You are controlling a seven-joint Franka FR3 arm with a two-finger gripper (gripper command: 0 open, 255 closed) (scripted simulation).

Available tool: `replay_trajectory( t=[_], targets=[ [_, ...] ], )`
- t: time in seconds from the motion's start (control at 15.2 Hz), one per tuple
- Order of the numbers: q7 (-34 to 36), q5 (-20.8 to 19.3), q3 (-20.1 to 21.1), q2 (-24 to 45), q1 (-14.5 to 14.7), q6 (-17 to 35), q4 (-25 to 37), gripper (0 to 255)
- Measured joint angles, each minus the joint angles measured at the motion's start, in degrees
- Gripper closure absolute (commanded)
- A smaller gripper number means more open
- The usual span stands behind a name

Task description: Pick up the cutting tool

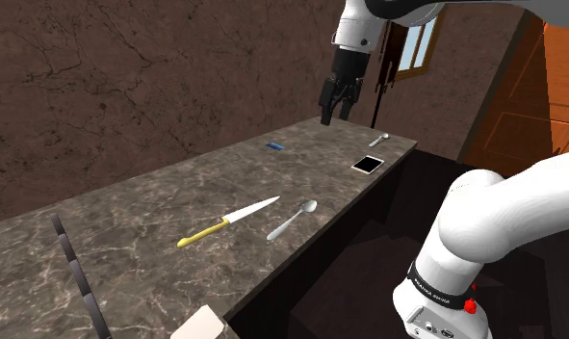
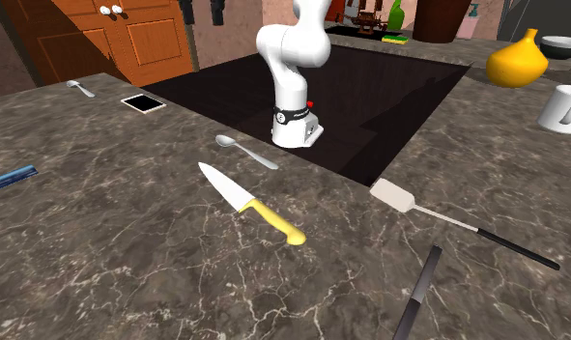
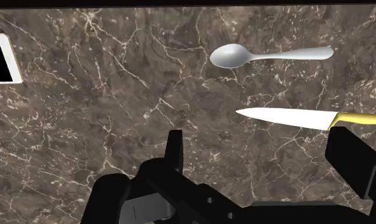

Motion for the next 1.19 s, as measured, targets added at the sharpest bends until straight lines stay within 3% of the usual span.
replay_trajectory(
  t=[0.13,0.46,0.86,1.19],
  targets=[
    [1.47,0.47,0.86,0.03,-0.11,0.49,-0.53,0],
    [16.03,4.67,8.39,0.73,-1.43,4.36,-4.34,0],
    [35.53,9.67,18.51,7.05,-3.43,10.95,-5.15,0],
    [52.44,11.46,27.14,16.51,-6.37,16.47,-1.51,0]
  ],
)
